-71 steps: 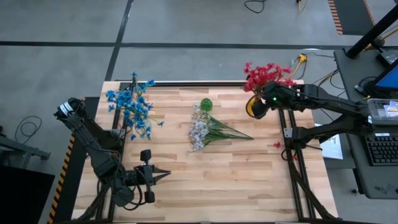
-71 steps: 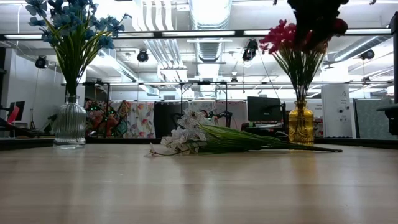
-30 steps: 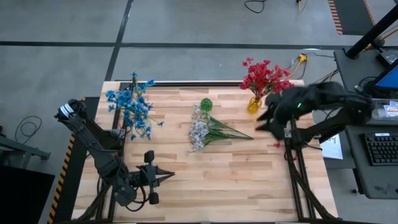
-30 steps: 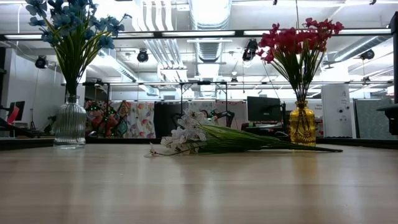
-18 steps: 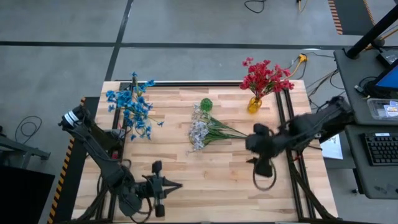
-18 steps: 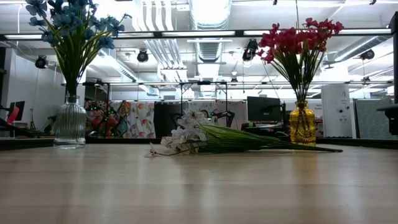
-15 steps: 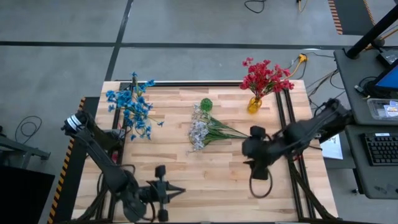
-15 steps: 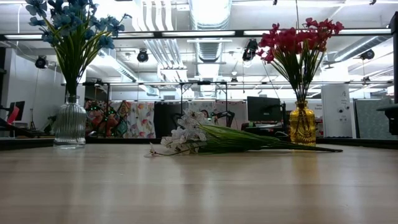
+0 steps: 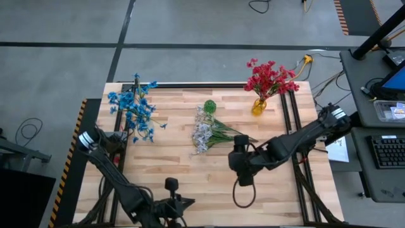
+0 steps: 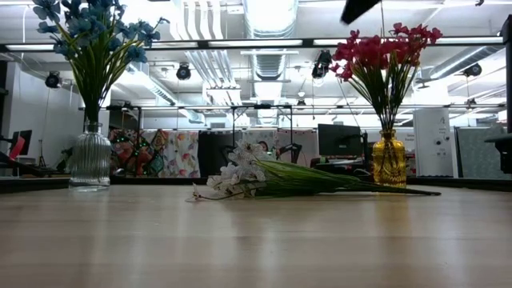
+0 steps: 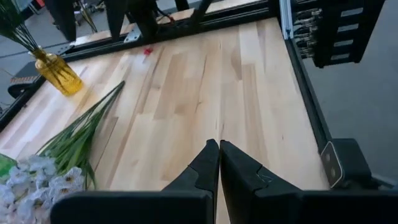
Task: Sort flowers into vase by color
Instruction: Put the white flowers into the green vase
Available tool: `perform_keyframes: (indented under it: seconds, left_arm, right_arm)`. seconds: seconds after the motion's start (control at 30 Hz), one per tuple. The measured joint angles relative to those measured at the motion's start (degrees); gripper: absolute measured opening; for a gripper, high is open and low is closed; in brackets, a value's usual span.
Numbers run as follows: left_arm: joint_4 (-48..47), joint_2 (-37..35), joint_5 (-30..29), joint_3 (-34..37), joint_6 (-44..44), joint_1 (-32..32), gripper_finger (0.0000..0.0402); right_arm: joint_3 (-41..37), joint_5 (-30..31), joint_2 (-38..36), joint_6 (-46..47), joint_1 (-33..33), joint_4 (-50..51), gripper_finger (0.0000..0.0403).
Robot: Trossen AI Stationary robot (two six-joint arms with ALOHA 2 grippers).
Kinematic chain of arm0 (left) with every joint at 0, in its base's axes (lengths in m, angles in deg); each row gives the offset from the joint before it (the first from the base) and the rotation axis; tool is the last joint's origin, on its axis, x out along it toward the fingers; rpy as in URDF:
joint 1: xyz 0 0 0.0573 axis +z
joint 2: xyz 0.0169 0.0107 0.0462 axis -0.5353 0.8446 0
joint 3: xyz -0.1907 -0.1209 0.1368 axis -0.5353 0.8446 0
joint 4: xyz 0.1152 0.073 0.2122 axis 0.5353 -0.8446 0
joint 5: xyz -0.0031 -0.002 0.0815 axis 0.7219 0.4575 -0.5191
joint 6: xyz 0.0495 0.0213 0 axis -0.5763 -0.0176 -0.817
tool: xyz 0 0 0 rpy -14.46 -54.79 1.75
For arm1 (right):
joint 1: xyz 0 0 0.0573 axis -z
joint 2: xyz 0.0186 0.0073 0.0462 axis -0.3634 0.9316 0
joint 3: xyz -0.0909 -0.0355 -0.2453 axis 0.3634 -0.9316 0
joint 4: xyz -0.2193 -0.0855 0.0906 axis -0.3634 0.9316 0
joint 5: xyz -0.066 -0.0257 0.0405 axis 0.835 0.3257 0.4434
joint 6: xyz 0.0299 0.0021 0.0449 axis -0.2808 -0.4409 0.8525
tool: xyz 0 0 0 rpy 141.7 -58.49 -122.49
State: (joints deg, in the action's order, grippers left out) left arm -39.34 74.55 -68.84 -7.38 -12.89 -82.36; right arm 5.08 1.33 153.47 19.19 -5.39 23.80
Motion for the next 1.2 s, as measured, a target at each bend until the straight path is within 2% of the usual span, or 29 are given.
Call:
perform_keyframes:
  seconds: [0.13, 0.2, 0.37, 0.53, 0.63, 0.77, 0.93, 1.07, 1.2]
  left_arm:
    - [0.1, -1.4, 0.4, 3.2, 1.0, 0.1, 0.0000]
    - [0.2, -2.7, 0.8, 4.7, 1.1, 0.5, 0.0000]
    - [1.7, -7.2, 2.9, 9.2, 0.0, 2.6, 0.0000]
    - [6.0, -11.7, 2.9, 14.7, -3.2, 4.6, 0.0000]
    - [9.0, -14.2, 2.9, 18.0, -4.2, 5.3, 0.0000]
    - [12.0, -16.2, 1.8, 21.1, -4.2, 6.0, 0.0000]
    - [12.6, -16.2, -0.2, 22.1, -4.2, 6.1, 0.0000]
    - [12.6, -16.2, -0.2, 22.1, -4.2, 6.0, 0.0000]
    - [12.6, -16.2, -0.2, 22.1, -4.2, 6.0, 0.0000]
  right_arm:
    - [-7.2, 8.7, -0.3, -1.5, 0.1, -6.6, 0.0238]
    - [-11.1, 10.5, 0.1, -1.5, 0.7, -9.2, 0.0238]
    - [-21.4, 9.0, 0.1, -1.0, 5.3, -21.5, 0.0238]
    - [-26.9, 5.6, 0.2, -3.6, 11.4, -30.6, 0.0248]
    - [-28.7, 4.5, 1.3, -5.6, 14.3, -35.0, 0.0259]
    - [-28.9, 4.3, 4.1, -7.1, 16.8, -35.9, 0.0270]
    - [-28.3, 4.5, 9.8, -7.8, 18.4, -36.7, 0.0268]
    - [-27.8, 4.7, 13.1, -6.1, 20.0, -36.9, 0.0251]
    - [-27.8, 4.9, 14.0, -5.2, 20.5, -37.2, 0.0210]
